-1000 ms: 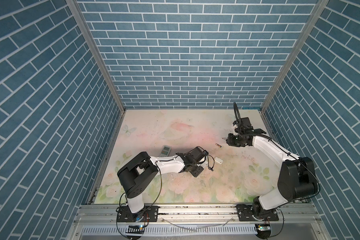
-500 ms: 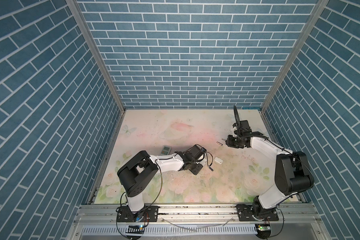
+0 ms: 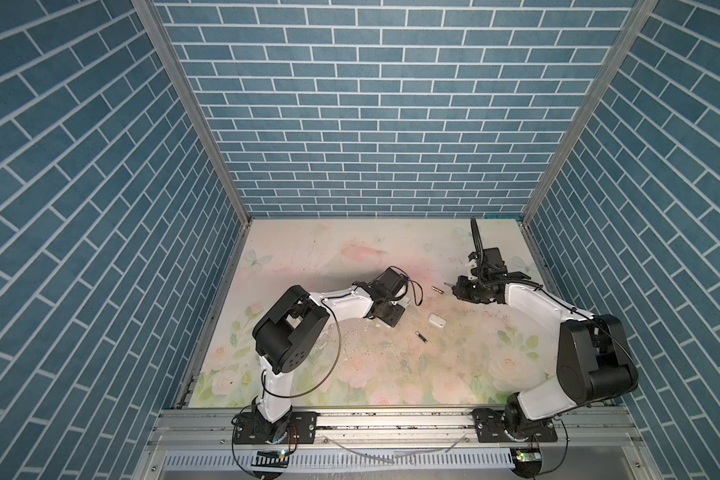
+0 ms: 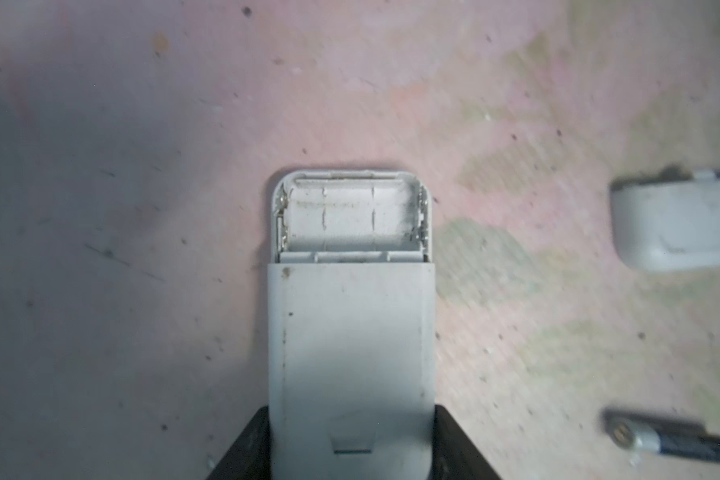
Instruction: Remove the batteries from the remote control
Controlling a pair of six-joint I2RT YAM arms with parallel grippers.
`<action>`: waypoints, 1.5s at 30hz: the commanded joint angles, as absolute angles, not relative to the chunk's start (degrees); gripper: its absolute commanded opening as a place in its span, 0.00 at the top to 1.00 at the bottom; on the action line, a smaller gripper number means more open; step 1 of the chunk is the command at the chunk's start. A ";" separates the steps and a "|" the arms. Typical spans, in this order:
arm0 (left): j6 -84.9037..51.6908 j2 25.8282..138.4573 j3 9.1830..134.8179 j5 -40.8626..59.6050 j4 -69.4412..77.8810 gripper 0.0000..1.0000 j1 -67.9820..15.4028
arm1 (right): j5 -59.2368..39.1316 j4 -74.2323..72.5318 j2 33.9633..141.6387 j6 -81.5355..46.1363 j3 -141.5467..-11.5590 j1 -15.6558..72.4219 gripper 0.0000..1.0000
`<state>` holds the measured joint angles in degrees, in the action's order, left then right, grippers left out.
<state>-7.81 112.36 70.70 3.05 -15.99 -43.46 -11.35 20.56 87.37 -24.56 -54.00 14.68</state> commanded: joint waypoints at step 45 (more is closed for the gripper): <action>-16.49 108.55 78.93 2.88 -23.09 0.30 -33.54 | -2.02 1.62 83.01 -30.23 -34.10 13.89 0.97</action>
<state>-16.08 111.13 80.77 2.57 -22.41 -34.13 -2.46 -4.40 80.62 -27.09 -34.15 14.17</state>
